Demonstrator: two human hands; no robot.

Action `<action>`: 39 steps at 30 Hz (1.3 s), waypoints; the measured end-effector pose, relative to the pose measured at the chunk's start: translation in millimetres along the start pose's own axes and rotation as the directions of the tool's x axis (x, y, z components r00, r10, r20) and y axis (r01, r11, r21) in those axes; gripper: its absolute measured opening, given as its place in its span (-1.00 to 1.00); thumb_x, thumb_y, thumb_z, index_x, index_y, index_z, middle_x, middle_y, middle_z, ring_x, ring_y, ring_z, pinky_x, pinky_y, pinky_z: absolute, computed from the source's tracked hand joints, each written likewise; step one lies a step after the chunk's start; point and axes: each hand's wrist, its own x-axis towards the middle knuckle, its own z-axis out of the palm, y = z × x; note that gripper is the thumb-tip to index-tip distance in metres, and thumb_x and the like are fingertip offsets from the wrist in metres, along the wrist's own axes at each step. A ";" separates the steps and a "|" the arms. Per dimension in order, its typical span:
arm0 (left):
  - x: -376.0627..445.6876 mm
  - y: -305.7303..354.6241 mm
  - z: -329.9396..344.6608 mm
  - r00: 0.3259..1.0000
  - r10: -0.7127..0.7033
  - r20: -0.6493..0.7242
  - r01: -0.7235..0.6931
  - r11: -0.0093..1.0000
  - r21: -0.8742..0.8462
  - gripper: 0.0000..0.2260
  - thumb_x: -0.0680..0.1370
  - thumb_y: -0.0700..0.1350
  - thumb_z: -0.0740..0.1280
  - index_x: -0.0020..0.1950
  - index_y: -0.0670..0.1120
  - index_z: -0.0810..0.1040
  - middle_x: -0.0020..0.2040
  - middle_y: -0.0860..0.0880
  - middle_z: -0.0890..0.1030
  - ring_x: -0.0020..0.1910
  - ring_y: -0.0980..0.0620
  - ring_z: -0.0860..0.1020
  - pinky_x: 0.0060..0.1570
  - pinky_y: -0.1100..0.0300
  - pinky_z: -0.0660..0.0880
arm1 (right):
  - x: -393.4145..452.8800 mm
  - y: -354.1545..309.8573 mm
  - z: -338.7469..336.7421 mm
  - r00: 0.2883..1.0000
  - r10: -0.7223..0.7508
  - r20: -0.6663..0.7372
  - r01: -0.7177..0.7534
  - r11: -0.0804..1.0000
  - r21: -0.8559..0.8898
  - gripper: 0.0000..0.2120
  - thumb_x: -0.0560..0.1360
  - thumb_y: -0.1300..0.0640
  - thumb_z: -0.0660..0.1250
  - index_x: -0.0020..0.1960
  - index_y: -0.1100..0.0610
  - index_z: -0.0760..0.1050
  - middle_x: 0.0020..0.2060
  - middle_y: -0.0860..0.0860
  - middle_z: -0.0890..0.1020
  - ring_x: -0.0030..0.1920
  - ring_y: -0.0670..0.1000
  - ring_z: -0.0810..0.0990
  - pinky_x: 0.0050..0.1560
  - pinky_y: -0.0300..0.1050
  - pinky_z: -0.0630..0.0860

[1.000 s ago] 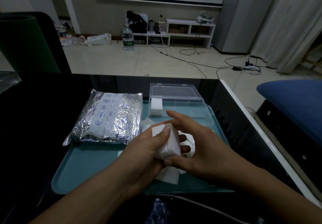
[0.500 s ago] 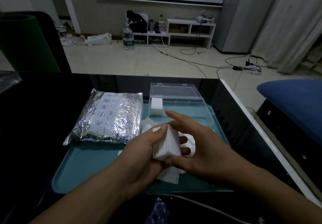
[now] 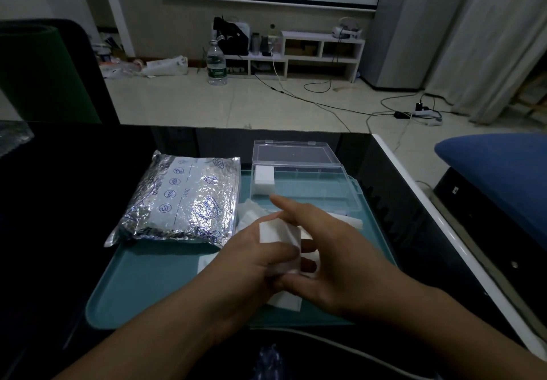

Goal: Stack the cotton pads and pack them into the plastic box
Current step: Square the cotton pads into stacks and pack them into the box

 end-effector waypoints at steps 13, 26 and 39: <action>-1.8 -1.7 8.5 0.990 0.048 -0.133 -0.037 0.996 0.082 -0.81 0.60 -0.23 0.25 0.12 -0.10 0.63 -0.03 -0.22 0.69 -0.12 -0.17 0.61 -0.22 0.11 0.54 | 1.0 0.8 17.6 0.992 -0.107 -0.071 0.105 0.994 -0.030 -0.10 0.40 -0.01 0.47 0.53 -0.23 -0.03 0.19 -0.11 0.48 0.17 -0.11 0.47 0.19 -0.10 0.47; 3.4 27.6 -7.8 0.935 0.024 -0.354 -0.054 0.996 -0.077 -0.78 0.62 0.02 0.22 0.05 -0.09 0.54 -0.25 -0.12 0.63 -0.43 0.01 0.52 -0.43 0.16 0.49 | 5.5 43.3 -22.9 0.940 0.313 -0.138 -0.330 0.935 -0.130 -0.69 0.51 -0.06 0.32 0.24 -0.08 0.50 0.00 -0.18 0.54 0.06 -0.19 0.47 0.14 -0.21 0.43; 3.7 23.2 -9.5 0.948 0.015 -0.317 -0.038 0.997 -0.068 -0.65 0.64 0.10 0.12 0.13 -0.11 0.55 -0.25 -0.12 0.66 -0.40 -0.03 0.56 -0.38 0.13 0.53 | 23.6 18.0 7.3 0.954 0.290 -0.079 -0.298 0.948 -0.111 -0.68 0.54 0.06 0.34 0.27 -0.17 0.48 -0.16 -0.25 0.49 -0.11 -0.19 0.43 -0.06 -0.27 0.36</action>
